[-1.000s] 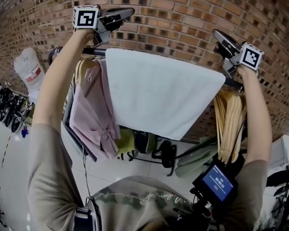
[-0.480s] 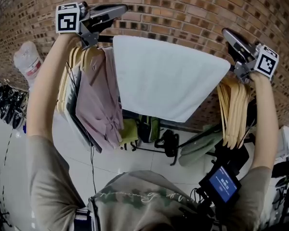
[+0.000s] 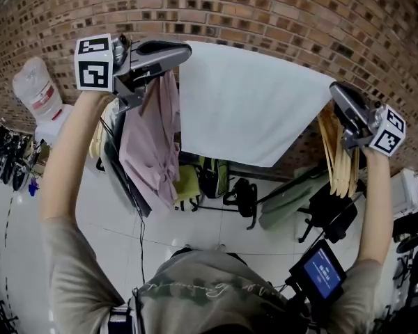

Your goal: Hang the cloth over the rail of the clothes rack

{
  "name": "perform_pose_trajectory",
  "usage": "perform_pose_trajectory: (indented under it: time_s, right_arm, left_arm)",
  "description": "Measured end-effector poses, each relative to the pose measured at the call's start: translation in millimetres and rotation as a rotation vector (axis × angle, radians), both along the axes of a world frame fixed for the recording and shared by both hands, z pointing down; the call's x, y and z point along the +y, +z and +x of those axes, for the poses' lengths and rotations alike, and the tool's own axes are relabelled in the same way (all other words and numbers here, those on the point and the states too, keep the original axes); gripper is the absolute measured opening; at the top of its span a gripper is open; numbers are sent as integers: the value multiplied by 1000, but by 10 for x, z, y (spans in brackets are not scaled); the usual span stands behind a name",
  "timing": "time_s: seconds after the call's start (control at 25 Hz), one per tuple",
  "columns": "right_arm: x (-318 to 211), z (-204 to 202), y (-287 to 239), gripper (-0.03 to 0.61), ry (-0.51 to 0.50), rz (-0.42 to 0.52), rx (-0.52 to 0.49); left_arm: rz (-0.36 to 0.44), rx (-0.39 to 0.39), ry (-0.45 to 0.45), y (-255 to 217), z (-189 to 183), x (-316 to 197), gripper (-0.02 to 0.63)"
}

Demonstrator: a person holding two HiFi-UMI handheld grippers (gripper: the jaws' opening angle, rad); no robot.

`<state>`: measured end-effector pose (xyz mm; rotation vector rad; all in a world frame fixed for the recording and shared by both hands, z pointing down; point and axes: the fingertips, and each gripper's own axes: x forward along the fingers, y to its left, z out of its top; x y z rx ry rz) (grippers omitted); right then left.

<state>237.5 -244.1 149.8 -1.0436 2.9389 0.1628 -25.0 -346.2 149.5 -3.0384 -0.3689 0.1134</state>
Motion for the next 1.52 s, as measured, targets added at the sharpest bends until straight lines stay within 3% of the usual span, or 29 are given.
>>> perform_pose_trajectory:
  time_s: [0.16, 0.4, 0.64, 1.12, 1.52]
  right_arm:
    - [461, -325, 321, 8, -52, -25, -17]
    - [869, -762, 672, 8, -81, -114, -18]
    - [1448, -934, 711, 8, -149, -69, -50]
    - [2687, -1188, 873, 8, -191, -53, -53]
    - [3116, -1542, 1150, 8, -242, -72, -112]
  left_arm:
    - [-24, -10, 48, 275, -190, 268, 6]
    - [1, -32, 16, 690, -193, 616, 6]
    - [-21, -10, -30, 765, -260, 1307, 6]
    - [-71, 38, -66, 942, -422, 2774, 6]
    - [-115, -32, -43, 1250, -357, 3425, 6]
